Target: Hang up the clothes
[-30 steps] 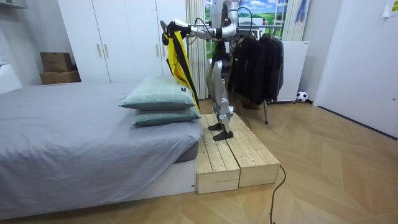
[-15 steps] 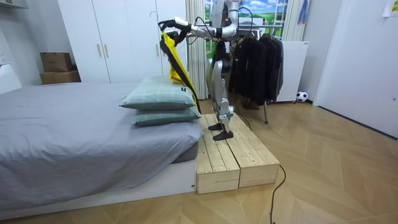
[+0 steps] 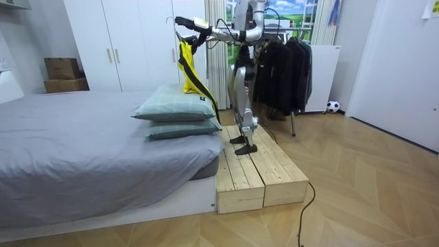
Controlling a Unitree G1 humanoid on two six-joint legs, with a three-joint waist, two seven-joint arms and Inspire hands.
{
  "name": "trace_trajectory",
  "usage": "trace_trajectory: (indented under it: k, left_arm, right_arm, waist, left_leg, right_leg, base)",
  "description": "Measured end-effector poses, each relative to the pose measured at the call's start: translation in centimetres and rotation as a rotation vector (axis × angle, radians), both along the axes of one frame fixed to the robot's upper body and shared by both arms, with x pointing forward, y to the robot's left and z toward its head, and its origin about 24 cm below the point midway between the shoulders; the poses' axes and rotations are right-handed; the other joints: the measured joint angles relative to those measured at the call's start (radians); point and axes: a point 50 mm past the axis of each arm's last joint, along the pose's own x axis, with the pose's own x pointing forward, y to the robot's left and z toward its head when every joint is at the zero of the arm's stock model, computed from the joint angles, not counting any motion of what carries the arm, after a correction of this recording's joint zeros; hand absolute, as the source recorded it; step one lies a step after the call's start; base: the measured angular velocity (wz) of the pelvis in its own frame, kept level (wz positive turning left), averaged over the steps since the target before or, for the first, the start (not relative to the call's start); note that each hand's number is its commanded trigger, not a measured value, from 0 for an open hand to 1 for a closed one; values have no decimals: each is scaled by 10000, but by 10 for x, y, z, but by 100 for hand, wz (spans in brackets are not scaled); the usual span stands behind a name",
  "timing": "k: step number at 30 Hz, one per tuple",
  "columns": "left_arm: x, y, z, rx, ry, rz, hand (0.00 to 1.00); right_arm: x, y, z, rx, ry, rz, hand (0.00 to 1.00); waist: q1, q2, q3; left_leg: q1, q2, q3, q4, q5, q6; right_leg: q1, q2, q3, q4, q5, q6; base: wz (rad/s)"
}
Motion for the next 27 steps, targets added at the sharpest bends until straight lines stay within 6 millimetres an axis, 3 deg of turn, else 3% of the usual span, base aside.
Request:
trace_trajectory:
  k: [8,16,27]
  left_arm:
    - [0,3,0,8,4,114,0]
    - [1,15,2,-78,-73,632,0]
    - [-4,26,-11,-467,379,1088,0]
  right_arm:
    - [3,-26,11,-171,-473,-925,100]
    - [4,-38,17,349,-874,-1525,100]
    - [4,-50,22,944,-1336,-2109,100]
  waist:
    - [-13,-29,5]
    - [-34,-31,4]
    - [-1,-16,1]
  left_leg:
    - [-103,7,64,-30,0,0]
    - [-92,13,134,-56,0,0]
    - [-72,16,149,-69,0,0]
  right_leg:
    - [-156,7,104,-2,0,0]
    - [-182,9,145,-6,0,0]
    - [-172,12,149,-8,0,0]
  base:
    - [-2]
    - [-2]
    - [0]
